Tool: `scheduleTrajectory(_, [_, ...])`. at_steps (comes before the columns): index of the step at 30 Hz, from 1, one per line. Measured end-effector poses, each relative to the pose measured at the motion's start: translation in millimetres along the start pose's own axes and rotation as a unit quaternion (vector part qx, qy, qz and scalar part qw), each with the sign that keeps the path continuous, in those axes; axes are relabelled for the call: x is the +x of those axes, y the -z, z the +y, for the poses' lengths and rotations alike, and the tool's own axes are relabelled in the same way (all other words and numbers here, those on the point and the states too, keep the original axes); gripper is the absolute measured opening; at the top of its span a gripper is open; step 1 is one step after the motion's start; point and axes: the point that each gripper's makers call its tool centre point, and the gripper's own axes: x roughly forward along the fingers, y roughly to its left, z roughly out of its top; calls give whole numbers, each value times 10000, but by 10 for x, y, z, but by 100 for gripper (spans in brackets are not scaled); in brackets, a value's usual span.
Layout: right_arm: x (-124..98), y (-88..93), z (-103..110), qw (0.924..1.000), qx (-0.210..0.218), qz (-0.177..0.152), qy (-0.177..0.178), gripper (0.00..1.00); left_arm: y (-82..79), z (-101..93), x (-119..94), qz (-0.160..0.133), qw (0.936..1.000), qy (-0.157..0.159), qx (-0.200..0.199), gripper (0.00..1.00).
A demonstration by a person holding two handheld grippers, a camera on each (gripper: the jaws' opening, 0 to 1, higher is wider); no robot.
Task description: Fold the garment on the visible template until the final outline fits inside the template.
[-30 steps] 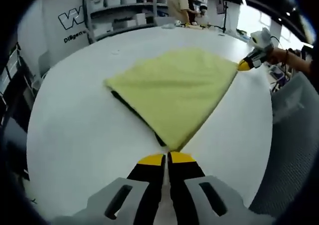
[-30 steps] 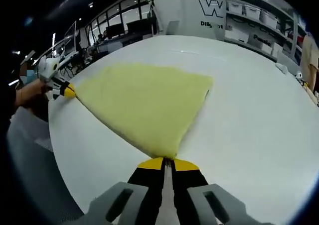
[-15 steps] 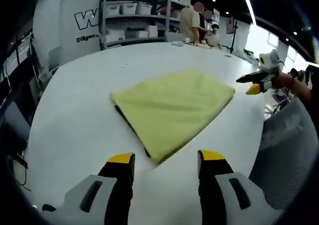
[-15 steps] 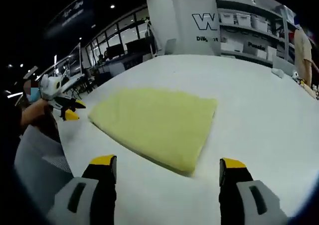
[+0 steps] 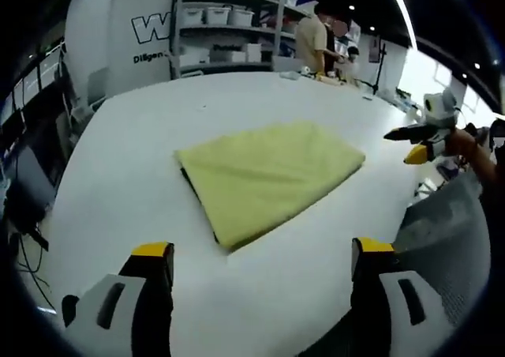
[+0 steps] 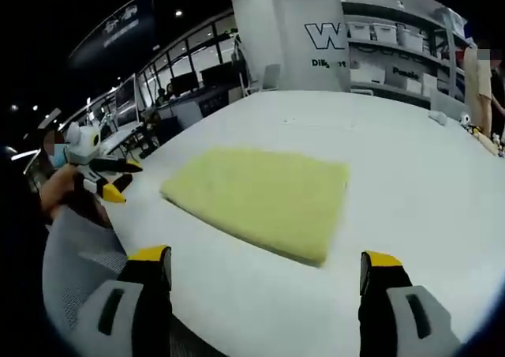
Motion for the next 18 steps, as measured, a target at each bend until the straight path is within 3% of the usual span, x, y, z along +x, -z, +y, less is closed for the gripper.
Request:
scheduleTrajectory(7, [-119,23,101,9999,16,-58,137,99,98,-95,-85,0,9999,-133,31,99])
scheduleTrajectory(9, [-131,65,119,9999,38,-32,145,99,75,-124,-73,-141,9998,-133,-65,99])
scheduleTrajectory(18, [-124,190,126,9995,259,35,196,99,162,-227,-19,-138,9997,-211,-45,99])
